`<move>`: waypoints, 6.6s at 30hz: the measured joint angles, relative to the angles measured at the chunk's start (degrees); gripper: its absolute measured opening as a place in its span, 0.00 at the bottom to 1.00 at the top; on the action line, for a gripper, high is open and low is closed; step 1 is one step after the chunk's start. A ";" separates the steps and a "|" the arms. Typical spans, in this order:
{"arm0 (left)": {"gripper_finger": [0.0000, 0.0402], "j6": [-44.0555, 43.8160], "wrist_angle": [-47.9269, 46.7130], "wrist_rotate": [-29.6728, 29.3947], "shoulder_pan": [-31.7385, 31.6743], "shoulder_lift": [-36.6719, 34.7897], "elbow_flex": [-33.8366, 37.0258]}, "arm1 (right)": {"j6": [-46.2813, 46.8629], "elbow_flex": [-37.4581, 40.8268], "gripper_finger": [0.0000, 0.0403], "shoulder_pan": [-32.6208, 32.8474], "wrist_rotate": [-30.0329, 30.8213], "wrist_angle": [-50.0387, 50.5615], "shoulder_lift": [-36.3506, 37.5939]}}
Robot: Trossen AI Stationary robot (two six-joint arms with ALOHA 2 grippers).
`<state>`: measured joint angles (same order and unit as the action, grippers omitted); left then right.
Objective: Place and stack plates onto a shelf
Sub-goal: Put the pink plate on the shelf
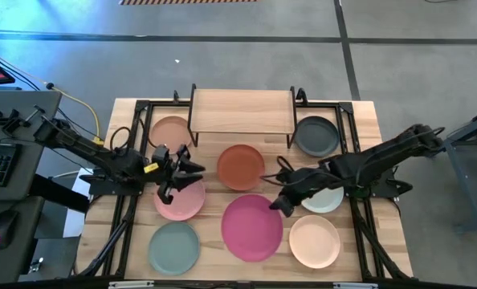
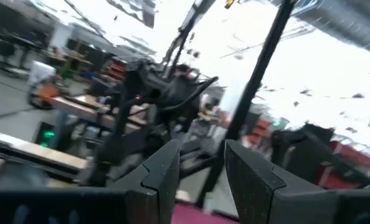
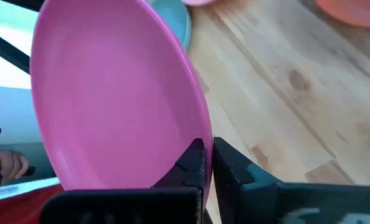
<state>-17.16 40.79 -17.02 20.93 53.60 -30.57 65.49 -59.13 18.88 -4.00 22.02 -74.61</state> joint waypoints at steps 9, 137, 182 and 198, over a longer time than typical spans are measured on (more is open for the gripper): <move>0.29 7.11 0.12 -1.71 -1.94 -0.67 -0.01 | 0.04 0.00 0.00 -0.13 2.29 2.67 1.75; 0.29 6.72 -0.62 -7.32 -2.14 -4.10 0.02 | -34.95 -40.11 0.05 -65.36 -0.49 48.60 -25.96; 0.29 5.23 -0.67 -7.78 -2.17 -4.10 0.02 | -28.32 -40.12 0.00 -47.34 -9.71 14.72 -30.20; 0.29 3.95 -0.67 -8.32 -2.17 -4.10 0.02 | -26.80 -40.13 0.00 -45.60 -0.67 9.98 -36.72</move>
<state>-13.20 40.12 -25.34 18.76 49.50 -30.55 38.69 -99.26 -26.72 -4.67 32.00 -111.33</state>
